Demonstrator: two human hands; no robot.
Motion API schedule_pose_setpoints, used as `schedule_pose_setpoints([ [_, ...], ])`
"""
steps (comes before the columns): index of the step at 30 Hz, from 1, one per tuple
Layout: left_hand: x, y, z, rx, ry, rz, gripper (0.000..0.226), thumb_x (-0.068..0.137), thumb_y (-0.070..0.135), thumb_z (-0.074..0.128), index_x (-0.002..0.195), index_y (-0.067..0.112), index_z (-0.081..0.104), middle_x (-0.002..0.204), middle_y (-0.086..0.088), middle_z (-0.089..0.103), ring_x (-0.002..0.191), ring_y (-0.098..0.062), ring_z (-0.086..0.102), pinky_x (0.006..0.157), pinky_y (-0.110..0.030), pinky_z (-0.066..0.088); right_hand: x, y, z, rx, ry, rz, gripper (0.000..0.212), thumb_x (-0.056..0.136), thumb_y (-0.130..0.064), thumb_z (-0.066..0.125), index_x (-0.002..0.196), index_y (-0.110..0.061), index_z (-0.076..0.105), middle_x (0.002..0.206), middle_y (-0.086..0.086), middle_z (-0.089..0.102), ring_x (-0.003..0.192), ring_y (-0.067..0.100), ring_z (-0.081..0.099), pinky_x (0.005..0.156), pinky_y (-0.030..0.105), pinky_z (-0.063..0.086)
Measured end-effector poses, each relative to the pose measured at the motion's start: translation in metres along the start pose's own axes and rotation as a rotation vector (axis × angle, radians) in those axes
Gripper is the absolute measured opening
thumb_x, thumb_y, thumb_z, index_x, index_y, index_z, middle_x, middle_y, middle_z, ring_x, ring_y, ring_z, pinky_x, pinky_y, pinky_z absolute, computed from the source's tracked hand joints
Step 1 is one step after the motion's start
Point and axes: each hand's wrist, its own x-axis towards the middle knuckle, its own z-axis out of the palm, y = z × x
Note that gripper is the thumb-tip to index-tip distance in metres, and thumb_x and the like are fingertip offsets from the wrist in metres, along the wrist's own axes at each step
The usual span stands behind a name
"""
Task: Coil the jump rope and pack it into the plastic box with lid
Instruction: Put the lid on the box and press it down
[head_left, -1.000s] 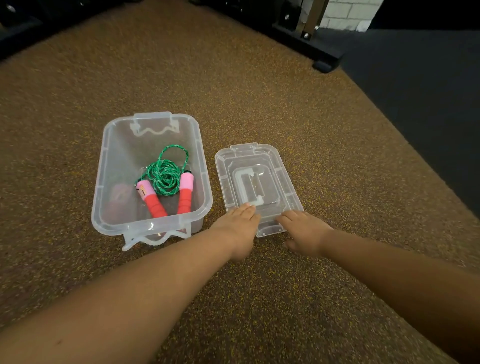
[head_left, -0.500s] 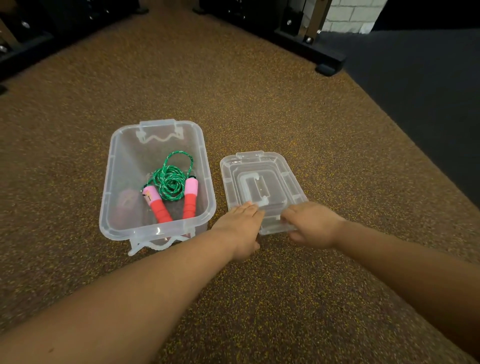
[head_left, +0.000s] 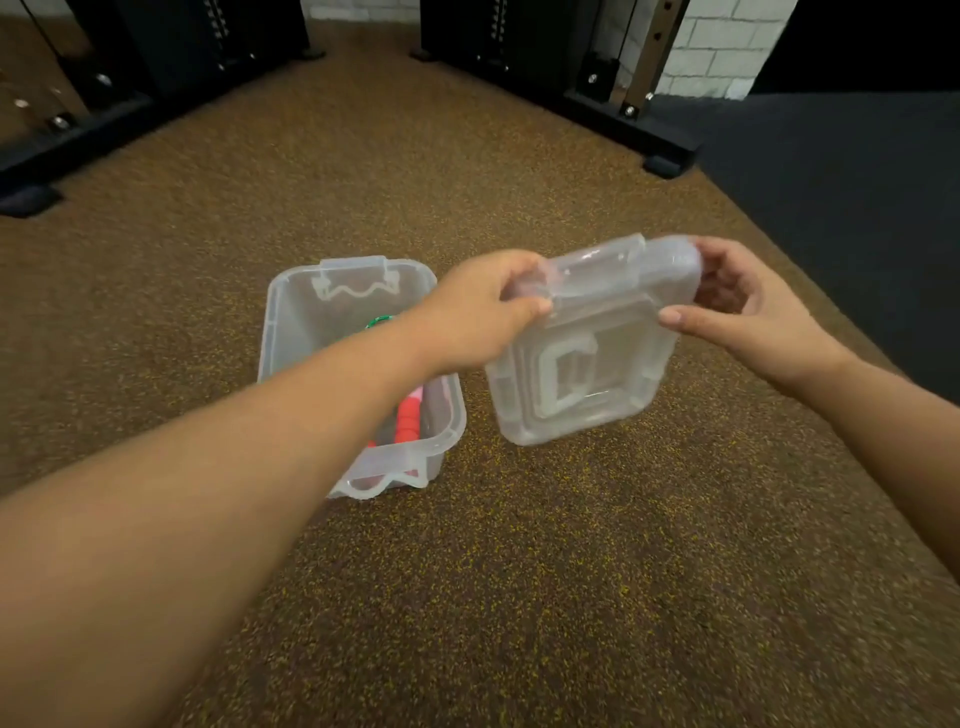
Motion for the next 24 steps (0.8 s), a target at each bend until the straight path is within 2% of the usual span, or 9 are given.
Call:
schedule_pose_setpoints([
  [3, -0.004, 0.007, -0.028, -0.321, 0.011, -0.047, 0.021, 0.089, 0.005, 0.058, 0.107, 0.014, 0.063, 0.094, -0.002, 0.068, 0.084, -0.013, 0.064, 0.078, -0.02, 0.052, 0.004, 0.003, 0.003, 0.023, -0.038, 0.108, 0.062, 0.077, -0.014, 0.073, 0.133, -0.021, 0.046, 0.114, -0.008, 0.066, 0.094, -0.002, 0.068, 0.074, 0.016, 0.057],
  [5, -0.009, 0.009, -0.047, -0.503, 0.091, -0.072, 0.017, 0.086, 0.009, 0.061, 0.101, 0.016, 0.065, 0.088, -0.001, 0.07, 0.077, -0.011, 0.065, 0.071, -0.023, 0.055, 0.008, -0.001, 0.008, 0.009, -0.027, 0.125, 0.053, 0.077, -0.024, 0.073, 0.126, -0.024, 0.054, 0.11, -0.007, 0.069, 0.091, 0.001, 0.07, 0.076, 0.021, 0.059],
  [8, -0.018, 0.0, -0.071, -0.7, 0.239, -0.124, 0.022, 0.088, 0.016, 0.059, 0.11, 0.017, 0.06, 0.096, -0.003, 0.069, 0.08, -0.013, 0.066, 0.076, -0.029, 0.055, 0.021, -0.022, 0.024, 0.094, 0.031, 0.089, 0.042, 0.081, -0.027, 0.072, 0.12, -0.025, 0.059, 0.104, -0.006, 0.073, 0.089, 0.008, 0.072, 0.073, 0.026, 0.06],
  [11, -0.035, -0.018, -0.08, -0.658, 0.228, -0.196, 0.019, 0.09, 0.012, 0.057, 0.107, 0.019, 0.06, 0.097, 0.0, 0.069, 0.078, -0.009, 0.066, 0.072, -0.022, 0.054, 0.04, -0.043, 0.055, 0.224, 0.067, 0.13, 0.035, 0.086, -0.028, 0.069, 0.118, -0.018, 0.061, 0.105, 0.0, 0.074, 0.089, 0.015, 0.073, 0.076, 0.035, 0.059],
  [14, -0.053, -0.037, -0.081, -0.613, 0.283, -0.278, 0.028, 0.089, 0.0, 0.053, 0.113, 0.012, 0.06, 0.098, -0.004, 0.07, 0.072, -0.009, 0.069, 0.066, -0.023, 0.057, 0.056, -0.058, 0.101, 0.294, 0.074, 0.302, 0.013, 0.09, -0.03, 0.063, 0.094, -0.017, 0.065, 0.091, 0.002, 0.075, 0.079, 0.018, 0.075, 0.076, 0.039, 0.06],
  [16, -0.063, -0.049, -0.087, -0.598, 0.342, -0.351, 0.031, 0.087, -0.003, 0.052, 0.115, 0.007, 0.062, 0.103, -0.011, 0.07, 0.079, -0.014, 0.07, 0.068, -0.025, 0.059, 0.064, -0.065, 0.131, 0.347, 0.06, 0.357, 0.012, 0.092, -0.021, 0.059, 0.083, -0.016, 0.064, 0.085, 0.004, 0.074, 0.074, 0.019, 0.073, 0.074, 0.039, 0.061],
  [18, -0.072, -0.063, -0.096, -0.55, 0.394, -0.431, 0.027, 0.085, -0.004, 0.054, 0.103, 0.011, 0.067, 0.104, -0.011, 0.071, 0.083, -0.017, 0.07, 0.069, -0.025, 0.059, 0.07, -0.067, 0.155, 0.359, 0.041, 0.35, 0.012, 0.091, -0.013, 0.054, 0.085, -0.014, 0.065, 0.092, 0.011, 0.073, 0.082, 0.026, 0.073, 0.076, 0.043, 0.06],
  [20, -0.082, -0.074, -0.102, -0.459, 0.429, -0.494, 0.023, 0.085, -0.004, 0.055, 0.086, 0.017, 0.065, 0.093, -0.006, 0.07, 0.075, -0.012, 0.068, 0.064, -0.023, 0.058, 0.076, -0.064, 0.173, 0.34, 0.023, 0.344, 0.016, 0.091, -0.009, 0.051, 0.096, -0.011, 0.066, 0.101, 0.014, 0.072, 0.088, 0.029, 0.071, 0.079, 0.045, 0.059],
  [24, -0.093, -0.091, -0.104, -0.325, 0.452, -0.571, 0.021, 0.085, 0.0, 0.056, 0.088, 0.019, 0.064, 0.086, 0.002, 0.067, 0.076, -0.009, 0.064, 0.061, -0.02, 0.05, 0.081, -0.053, 0.2, 0.278, -0.024, 0.368, 0.026, 0.088, -0.016, 0.051, 0.109, -0.015, 0.066, 0.106, 0.009, 0.072, 0.093, 0.028, 0.071, 0.084, 0.047, 0.058],
])
